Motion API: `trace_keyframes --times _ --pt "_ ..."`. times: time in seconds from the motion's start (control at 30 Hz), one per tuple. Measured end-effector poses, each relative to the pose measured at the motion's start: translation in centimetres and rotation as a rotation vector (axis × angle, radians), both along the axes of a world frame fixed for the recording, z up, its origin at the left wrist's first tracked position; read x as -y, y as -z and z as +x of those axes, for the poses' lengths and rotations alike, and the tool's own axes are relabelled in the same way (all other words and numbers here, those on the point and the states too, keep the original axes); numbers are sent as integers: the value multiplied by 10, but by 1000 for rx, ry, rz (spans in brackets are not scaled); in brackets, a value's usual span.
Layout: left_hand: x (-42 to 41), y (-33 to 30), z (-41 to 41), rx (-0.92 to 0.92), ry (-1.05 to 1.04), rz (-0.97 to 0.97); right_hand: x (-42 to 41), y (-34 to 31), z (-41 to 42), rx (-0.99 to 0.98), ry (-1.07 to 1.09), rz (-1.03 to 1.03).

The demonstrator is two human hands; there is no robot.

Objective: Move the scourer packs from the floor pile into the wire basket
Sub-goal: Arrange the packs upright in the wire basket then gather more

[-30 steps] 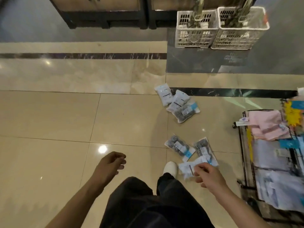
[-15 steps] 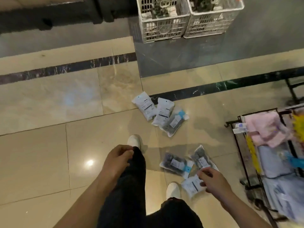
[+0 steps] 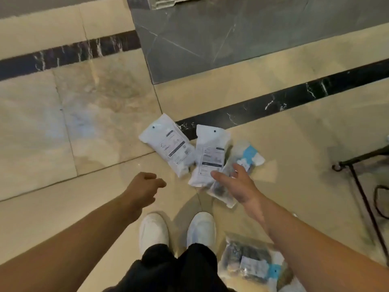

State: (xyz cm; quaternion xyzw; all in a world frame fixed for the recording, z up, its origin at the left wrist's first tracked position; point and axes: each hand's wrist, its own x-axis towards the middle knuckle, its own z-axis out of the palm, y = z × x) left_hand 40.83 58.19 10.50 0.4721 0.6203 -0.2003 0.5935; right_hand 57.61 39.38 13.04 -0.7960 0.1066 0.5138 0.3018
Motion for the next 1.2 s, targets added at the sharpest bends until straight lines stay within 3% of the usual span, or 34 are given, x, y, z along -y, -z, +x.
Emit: trace_keyframes --times 0.17,0.37,0.5,0.57,0.67,0.83,1.03,1.2 --pt "-26 160 18 -70 -51 43 -18 162 21 129 -76 -115" --pt "-19 226 73 -14 -259 -77 -21 281 41 185 50 -245" --pt "-10 243 88 -10 -455 43 -26 280 47 159 125 -232" --pt "-7 238 89 47 -456 30 -22 274 46 131 214 -178" --pt "-9 214 80 59 -367 57 -16 239 41 158 204 -181" --pt "-16 112 35 114 16 88 6 136 21 195 168 -127" --pt "-19 -110 7 291 280 2 22 -90 -5 215 209 40" --pt "-17 -304 -3 406 345 -18 43 -265 -18 233 303 125"
